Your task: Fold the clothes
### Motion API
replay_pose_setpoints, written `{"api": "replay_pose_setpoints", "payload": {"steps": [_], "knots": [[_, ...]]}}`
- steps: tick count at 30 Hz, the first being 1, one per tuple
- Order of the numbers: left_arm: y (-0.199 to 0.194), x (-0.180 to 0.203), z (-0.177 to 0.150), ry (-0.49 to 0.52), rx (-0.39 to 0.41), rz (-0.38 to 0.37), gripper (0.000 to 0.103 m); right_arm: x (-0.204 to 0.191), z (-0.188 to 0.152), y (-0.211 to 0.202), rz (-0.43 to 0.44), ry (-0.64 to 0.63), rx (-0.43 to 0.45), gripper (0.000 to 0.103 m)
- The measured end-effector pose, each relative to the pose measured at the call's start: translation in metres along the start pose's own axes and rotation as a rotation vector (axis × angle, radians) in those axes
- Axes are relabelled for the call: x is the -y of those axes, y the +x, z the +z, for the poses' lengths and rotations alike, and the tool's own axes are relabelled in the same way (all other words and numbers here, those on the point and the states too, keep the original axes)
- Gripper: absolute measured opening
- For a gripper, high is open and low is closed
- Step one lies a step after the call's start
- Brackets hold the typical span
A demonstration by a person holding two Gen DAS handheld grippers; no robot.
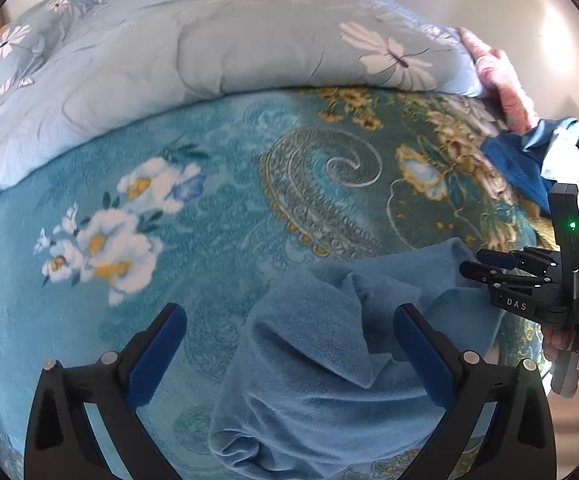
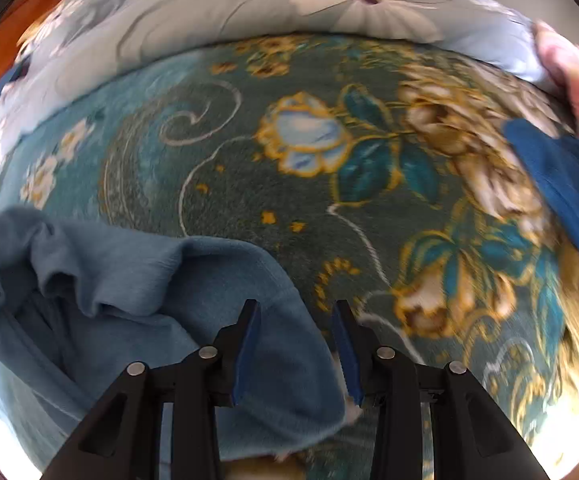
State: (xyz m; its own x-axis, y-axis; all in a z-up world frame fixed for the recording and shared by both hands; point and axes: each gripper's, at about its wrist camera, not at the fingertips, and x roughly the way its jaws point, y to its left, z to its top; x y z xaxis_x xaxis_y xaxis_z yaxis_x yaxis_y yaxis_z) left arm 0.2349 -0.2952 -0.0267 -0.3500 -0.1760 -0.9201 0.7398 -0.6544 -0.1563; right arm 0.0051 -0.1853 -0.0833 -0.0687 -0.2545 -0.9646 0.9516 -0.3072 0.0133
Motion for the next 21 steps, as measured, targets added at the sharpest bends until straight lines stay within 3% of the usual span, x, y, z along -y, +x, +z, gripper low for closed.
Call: {"api": "replay_pose_setpoints", "payload": {"steps": [6,10,13,15,19,21], "knots": [[0.007,0.003,-0.008,-0.032,-0.058,0.026,0.103,0.001,0.002,0.003,0.063,-0.024,0.015,0.042],[0.005,0.0,-0.015,-0.066,-0.078,0.034,0.096,-0.002,-0.001,0.002,0.11,-0.029,0.011,0.031],[0.005,-0.003,-0.02,-0.092,-0.101,0.033,0.076,-0.003,-0.004,-0.003,0.1,-0.024,0.011,0.006],[0.006,-0.002,-0.022,-0.098,-0.117,0.021,0.054,-0.001,-0.006,-0.007,0.13,-0.002,0.013,0.005],[0.008,0.003,-0.023,-0.069,-0.145,0.053,0.037,-0.005,-0.013,-0.024,0.145,0.014,0.034,0.004],[0.004,-0.003,-0.023,-0.107,-0.148,0.036,0.028,-0.008,-0.016,-0.039,0.144,0.035,0.062,0.004]]}}
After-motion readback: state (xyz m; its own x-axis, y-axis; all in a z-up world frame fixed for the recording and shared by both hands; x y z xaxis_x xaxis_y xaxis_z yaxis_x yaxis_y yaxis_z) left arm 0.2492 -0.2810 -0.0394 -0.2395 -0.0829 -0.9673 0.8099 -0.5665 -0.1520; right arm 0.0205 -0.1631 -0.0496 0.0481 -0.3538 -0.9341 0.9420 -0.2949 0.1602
